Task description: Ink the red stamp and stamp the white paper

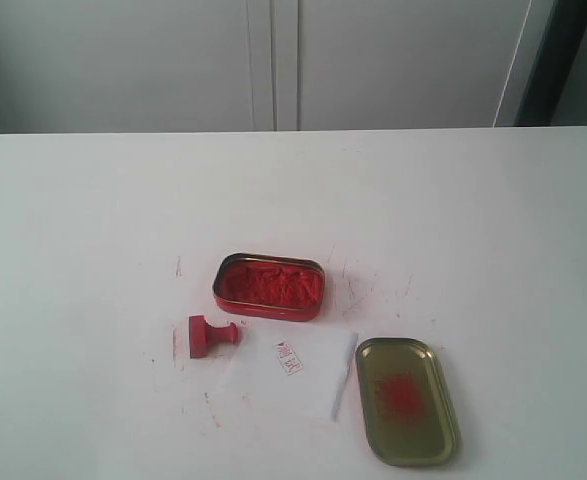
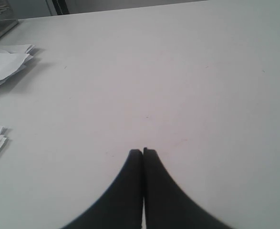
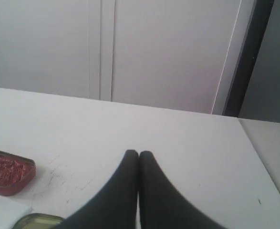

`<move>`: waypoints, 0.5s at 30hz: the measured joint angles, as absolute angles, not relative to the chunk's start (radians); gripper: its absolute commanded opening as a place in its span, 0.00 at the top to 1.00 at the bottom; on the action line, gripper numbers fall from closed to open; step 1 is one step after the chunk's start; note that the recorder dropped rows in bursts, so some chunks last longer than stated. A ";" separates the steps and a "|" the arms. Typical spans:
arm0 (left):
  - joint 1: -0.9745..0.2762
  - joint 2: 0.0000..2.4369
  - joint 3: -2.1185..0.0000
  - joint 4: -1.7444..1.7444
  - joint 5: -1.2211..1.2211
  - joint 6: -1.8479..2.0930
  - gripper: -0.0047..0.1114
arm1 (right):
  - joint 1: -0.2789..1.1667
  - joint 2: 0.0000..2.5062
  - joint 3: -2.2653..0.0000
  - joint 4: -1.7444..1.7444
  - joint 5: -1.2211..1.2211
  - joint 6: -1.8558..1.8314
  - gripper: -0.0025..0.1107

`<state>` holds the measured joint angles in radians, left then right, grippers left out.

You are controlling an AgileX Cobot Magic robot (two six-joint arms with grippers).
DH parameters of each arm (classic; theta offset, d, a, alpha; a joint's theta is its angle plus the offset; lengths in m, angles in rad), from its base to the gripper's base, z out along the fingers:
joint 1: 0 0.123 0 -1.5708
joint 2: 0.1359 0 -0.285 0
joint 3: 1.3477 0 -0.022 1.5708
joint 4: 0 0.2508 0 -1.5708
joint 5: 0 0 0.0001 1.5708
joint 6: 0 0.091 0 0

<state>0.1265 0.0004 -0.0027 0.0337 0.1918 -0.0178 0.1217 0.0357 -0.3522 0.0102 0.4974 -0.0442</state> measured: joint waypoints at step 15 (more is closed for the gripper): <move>0.127 0.000 -0.003 0.034 0.192 -0.018 0.96 | 0.122 0.004 -0.114 0.000 0.427 -0.044 0.98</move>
